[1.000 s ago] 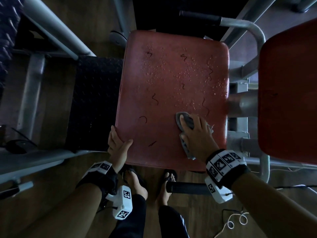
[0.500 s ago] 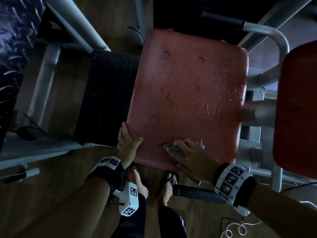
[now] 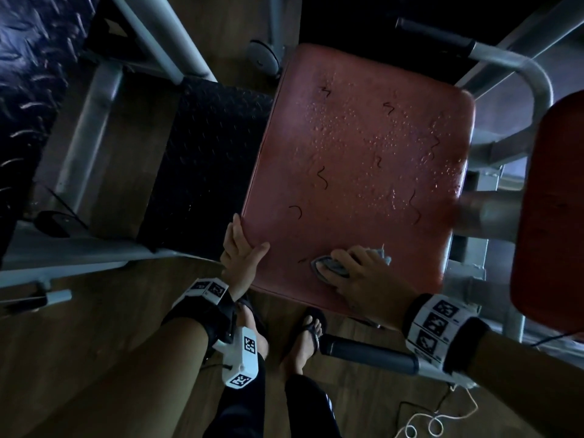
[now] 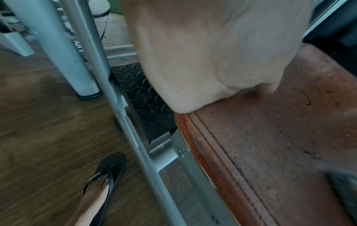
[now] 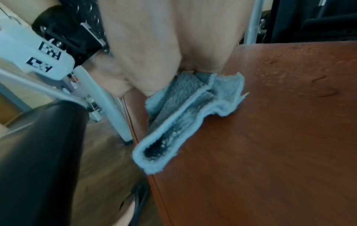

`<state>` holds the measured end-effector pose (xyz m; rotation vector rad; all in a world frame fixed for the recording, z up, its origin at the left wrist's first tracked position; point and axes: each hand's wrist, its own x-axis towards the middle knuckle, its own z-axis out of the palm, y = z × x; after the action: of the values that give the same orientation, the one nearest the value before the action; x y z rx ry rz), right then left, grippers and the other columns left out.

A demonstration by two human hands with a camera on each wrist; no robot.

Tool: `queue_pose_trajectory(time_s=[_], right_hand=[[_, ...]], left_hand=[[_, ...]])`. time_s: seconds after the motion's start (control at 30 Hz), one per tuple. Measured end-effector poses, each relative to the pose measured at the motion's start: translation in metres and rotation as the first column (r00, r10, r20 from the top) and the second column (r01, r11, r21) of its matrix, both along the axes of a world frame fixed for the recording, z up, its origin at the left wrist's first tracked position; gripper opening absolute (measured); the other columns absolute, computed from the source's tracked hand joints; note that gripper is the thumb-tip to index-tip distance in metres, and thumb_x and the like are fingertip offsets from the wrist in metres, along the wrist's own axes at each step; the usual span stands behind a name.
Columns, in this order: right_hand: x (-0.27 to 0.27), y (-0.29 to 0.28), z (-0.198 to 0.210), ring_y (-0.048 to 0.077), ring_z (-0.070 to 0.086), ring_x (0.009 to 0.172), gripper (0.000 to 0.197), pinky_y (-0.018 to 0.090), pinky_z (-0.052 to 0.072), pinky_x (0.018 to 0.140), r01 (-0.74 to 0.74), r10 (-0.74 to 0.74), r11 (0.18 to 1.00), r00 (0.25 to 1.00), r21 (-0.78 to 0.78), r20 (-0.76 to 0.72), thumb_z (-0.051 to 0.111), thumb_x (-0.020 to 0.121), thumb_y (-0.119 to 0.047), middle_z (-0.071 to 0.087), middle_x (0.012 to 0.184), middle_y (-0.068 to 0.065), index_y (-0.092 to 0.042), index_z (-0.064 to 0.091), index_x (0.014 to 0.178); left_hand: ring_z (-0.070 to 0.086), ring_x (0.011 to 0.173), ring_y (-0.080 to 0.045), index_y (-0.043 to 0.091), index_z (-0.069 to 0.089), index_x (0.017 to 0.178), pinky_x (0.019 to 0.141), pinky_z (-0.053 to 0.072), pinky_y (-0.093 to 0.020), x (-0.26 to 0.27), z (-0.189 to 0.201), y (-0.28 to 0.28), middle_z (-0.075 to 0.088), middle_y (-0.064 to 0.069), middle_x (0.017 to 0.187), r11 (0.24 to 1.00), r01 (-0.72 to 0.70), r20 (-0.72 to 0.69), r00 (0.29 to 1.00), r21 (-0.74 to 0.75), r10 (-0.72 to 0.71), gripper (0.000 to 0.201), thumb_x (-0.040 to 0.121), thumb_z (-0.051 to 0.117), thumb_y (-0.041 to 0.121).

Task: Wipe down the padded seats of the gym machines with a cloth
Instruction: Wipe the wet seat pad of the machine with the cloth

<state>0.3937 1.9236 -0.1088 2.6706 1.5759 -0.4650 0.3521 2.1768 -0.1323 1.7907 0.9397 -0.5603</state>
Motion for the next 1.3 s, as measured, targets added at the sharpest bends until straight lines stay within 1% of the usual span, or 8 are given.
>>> queue_pose_trajectory(time_s=[0.23,0.37,0.53,0.67,0.8,0.93,1.07,1.3], right_hand=[[0.002,0.036,-0.006,0.03,0.048,0.103,0.051,0.046,0.047,0.087,0.003,-0.005,0.999,0.999,0.037,0.042,0.06,0.086,-0.027,0.047,0.13,0.011,-0.023,0.051,0.137],[0.003,0.02,-0.004,0.028,0.051,0.108,0.052,0.043,0.047,0.089,-0.045,0.043,0.996,0.999,0.071,0.025,0.059,0.087,-0.031,0.052,0.132,0.008,-0.026,0.05,0.138],[-0.001,-0.013,-0.008,0.032,0.029,0.145,0.05,0.042,0.045,0.099,-0.208,0.207,0.978,0.978,-0.034,-0.027,0.024,0.104,-0.04,0.032,0.157,0.005,-0.025,0.035,0.15],[0.001,-0.001,-0.013,0.032,0.01,0.15,0.056,0.048,0.031,0.112,-0.298,0.295,0.953,0.954,-0.057,-0.056,0.036,0.102,-0.044,0.013,0.163,0.0,-0.027,0.023,0.154],[0.007,0.021,-0.017,0.031,0.003,0.15,0.054,0.054,0.009,0.12,-0.356,0.351,0.933,0.934,-0.061,-0.068,0.032,0.104,-0.044,0.009,0.164,-0.002,-0.029,0.021,0.154],[0.015,0.04,-0.018,0.029,-0.005,0.15,0.053,0.051,0.004,0.121,-0.408,0.396,0.91,0.908,-0.072,-0.134,0.022,0.104,-0.042,0.0,0.164,-0.002,-0.03,0.014,0.155],[0.017,0.073,-0.02,0.03,-0.004,0.15,0.058,0.052,0.006,0.12,-0.397,0.387,0.916,0.912,-0.057,-0.137,0.034,0.102,-0.041,0.001,0.164,0.0,-0.03,0.014,0.155],[0.014,0.122,-0.026,0.031,0.004,0.15,0.058,0.053,0.008,0.12,-0.151,0.149,0.988,0.981,-0.005,-0.124,0.036,0.1,-0.045,0.013,0.163,0.003,-0.029,0.022,0.154]], left_hand=[[0.014,0.144,-0.04,0.039,-0.003,0.153,0.115,0.018,-0.05,0.0,-0.002,-0.001,0.0,0.003,0.162,0.999,-0.021,0.034,0.999,0.032,0.02,0.084,0.092,0.054,0.049],[0.016,0.143,-0.039,0.04,-0.004,0.153,0.114,0.019,-0.049,-0.001,0.003,0.001,0.001,0.005,0.162,1.0,-0.011,0.042,0.999,-0.018,0.012,0.094,0.072,0.042,0.06],[0.015,0.143,-0.039,0.042,-0.001,0.152,0.115,0.018,-0.05,-0.002,0.004,0.005,0.003,0.004,0.162,0.995,-0.04,0.073,0.996,-0.094,0.046,0.1,0.066,0.041,0.068],[0.018,0.143,-0.034,0.045,0.003,0.152,0.116,0.019,-0.052,-0.005,0.001,0.011,0.009,0.002,0.161,0.981,-0.084,0.102,0.989,-0.176,0.103,0.107,0.055,0.037,0.075],[0.026,0.143,-0.016,0.056,0.015,0.147,0.116,0.028,-0.045,-0.017,-0.008,0.022,0.019,0.01,0.159,0.899,-0.149,0.153,0.961,-0.411,0.229,0.084,0.074,0.054,0.071],[0.053,0.128,-0.012,0.031,0.04,0.147,0.104,0.043,-0.035,-0.024,0.004,0.037,0.053,0.006,0.142,0.81,-0.181,0.178,0.927,-0.558,0.33,0.045,0.103,0.04,0.038],[0.069,0.1,-0.011,0.024,0.069,0.114,0.081,0.05,-0.03,-0.02,0.017,0.053,0.073,0.001,0.109,0.826,-0.251,0.134,0.922,-0.504,0.362,0.029,0.102,0.044,0.032],[0.065,0.104,-0.021,0.011,0.058,0.128,0.091,0.05,-0.039,-0.006,0.003,0.074,0.067,-0.006,0.117,0.825,-0.314,0.023,0.93,-0.471,0.367,0.036,0.105,0.036,0.027]])
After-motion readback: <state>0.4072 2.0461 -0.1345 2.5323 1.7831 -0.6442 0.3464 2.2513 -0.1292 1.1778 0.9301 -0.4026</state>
